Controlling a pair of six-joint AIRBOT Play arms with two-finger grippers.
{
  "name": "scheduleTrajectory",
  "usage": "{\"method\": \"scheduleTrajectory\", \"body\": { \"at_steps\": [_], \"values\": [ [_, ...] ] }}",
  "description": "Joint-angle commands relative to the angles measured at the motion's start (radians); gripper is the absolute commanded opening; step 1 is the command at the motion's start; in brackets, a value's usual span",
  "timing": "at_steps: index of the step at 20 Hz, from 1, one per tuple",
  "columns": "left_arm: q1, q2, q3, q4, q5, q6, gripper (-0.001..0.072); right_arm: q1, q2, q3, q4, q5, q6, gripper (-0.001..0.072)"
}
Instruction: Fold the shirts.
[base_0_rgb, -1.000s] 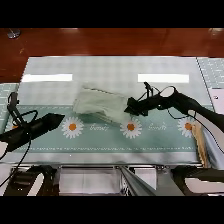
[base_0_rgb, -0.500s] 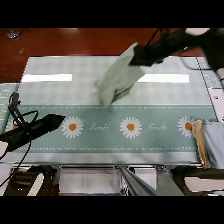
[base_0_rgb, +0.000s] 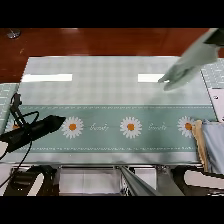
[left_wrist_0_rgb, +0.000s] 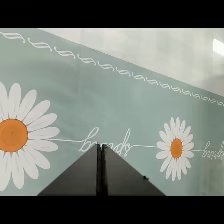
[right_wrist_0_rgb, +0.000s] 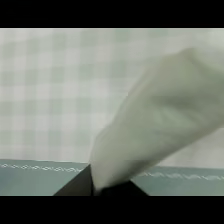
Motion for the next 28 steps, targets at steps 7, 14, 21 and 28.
{"method": "scheduleTrajectory", "body": {
  "at_steps": [7, 14, 21, 28],
  "values": [
    [-0.001, 0.000, 0.000, 0.001, 0.007, 0.003, 0.0028, -0.466, 0.304, -0.325, -0.261, 0.170, 0.087, 0.0026],
    [-0.001, -0.001, 0.000, 0.000, 0.061, 0.013, 0.0028, -0.697, 0.651, -0.739, -0.738, 0.168, 0.091, 0.0105],
    [0.035, -0.043, 0.079, 0.002, 0.163, 0.097, 0.0028, -0.805, 0.651, -0.792, -0.302, -0.047, 0.131, 0.0618],
    [0.051, -0.549, 0.902, 0.001, -0.053, 0.225, 0.0027, -0.293, 0.348, -0.437, 0.361, -0.415, -0.072, 0.0026]
  ]
}}
